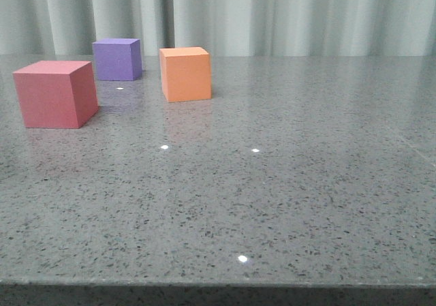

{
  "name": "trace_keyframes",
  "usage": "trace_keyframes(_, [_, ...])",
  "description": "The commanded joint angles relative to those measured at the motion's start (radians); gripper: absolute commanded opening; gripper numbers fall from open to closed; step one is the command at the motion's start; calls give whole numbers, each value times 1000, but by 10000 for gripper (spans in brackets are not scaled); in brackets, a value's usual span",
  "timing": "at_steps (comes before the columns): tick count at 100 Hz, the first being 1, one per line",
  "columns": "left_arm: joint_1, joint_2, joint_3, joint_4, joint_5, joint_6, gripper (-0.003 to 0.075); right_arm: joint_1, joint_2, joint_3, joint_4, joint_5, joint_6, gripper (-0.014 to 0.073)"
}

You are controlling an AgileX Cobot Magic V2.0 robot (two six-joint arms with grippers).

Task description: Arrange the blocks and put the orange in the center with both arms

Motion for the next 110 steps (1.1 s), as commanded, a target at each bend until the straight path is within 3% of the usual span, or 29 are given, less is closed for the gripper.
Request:
trace_keyframes(1, [-1,63,-85,1,-18,-9,-20,-7,2,-28,-21,-80,-3,-69])
trace_keyframes(30, [-1,148,-116,2,10,-9,-16,-7,2,-28,-21,-80,-3,-69])
trace_keyframes(38, [-1,150,-116,2,14,-9,34,-7,2,-28,-21,-80,-3,-69])
trace_keyframes(47, [-1,150,-116,2,23,-9,173,-7,2,-28,-21,-80,-3,-69])
trace_keyframes(64, [-1,150,-116,8,52,-9,608,-7,2,-28,-21,-80,-3,-69])
trace_keyframes(71, [-1,150,-116,8,54,-9,711,-7,2,-28,-21,-80,-3,-69])
trace_keyframes(99, [-1,151,-116,-1,42,-9,615,-7,2,-28,-21,-80,-3,-69])
trace_keyframes(110, [-1,158,-116,-83,9,-9,605,-7,2,-28,-21,-80,-3,-69])
